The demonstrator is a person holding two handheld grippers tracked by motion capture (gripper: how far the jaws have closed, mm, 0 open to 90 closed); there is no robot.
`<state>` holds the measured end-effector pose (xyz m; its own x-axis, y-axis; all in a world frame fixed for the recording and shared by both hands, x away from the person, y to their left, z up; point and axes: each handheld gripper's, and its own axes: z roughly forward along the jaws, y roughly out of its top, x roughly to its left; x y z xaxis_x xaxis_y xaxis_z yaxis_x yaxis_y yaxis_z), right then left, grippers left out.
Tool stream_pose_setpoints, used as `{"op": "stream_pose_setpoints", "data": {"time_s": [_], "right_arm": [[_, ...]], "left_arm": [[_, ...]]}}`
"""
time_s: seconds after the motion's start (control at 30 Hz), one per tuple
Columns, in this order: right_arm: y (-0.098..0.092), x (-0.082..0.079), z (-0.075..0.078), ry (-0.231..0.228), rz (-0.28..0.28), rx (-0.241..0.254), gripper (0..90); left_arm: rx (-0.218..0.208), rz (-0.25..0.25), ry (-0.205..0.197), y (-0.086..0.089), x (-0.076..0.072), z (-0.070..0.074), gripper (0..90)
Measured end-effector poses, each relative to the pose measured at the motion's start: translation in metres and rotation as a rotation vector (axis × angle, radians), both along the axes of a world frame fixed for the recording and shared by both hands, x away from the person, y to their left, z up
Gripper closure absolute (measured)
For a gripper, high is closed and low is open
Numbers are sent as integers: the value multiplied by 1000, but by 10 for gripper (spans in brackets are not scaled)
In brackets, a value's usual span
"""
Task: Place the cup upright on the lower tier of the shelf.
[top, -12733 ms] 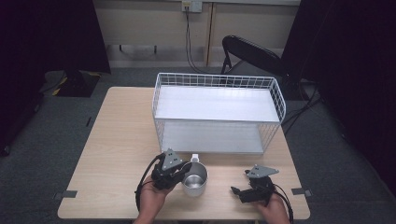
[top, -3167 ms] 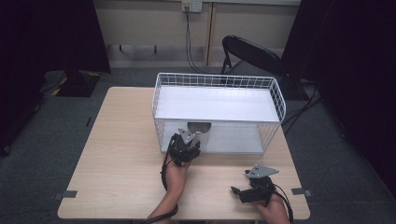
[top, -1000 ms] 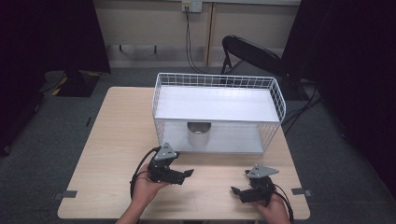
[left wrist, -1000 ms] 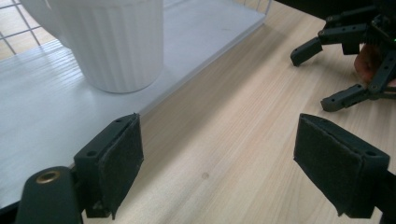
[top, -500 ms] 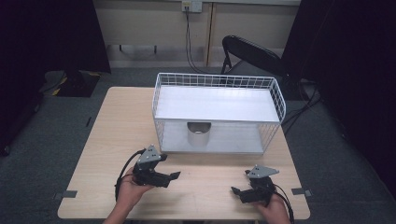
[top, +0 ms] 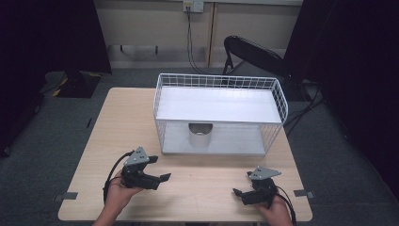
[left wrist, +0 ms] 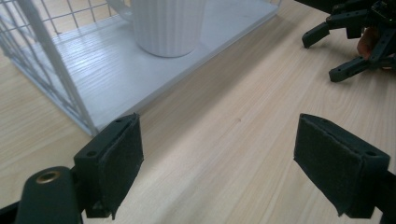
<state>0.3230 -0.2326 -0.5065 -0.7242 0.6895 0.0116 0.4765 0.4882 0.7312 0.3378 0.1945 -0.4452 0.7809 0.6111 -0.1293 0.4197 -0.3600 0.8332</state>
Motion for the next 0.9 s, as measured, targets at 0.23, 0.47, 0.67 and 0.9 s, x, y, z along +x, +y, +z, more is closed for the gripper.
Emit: {"op": "stream_pose_setpoints", "data": {"time_s": [0.23, 0.47, 0.67, 0.9], "right_arm": [[0, 0, 0, 0, 0, 0, 117], [0, 0, 0, 0, 0, 0, 117], [0, 0, 0, 1, 0, 1, 117], [0, 0, 0, 1, 0, 1, 116]], "left_arm": [[17, 24, -3, 16, -1, -2, 152], [42, 44, -10, 33, -2, -5, 153], [43, 77, 3, 49, -4, -10, 154], [55, 92, -2, 65, -7, -18, 152]]}}
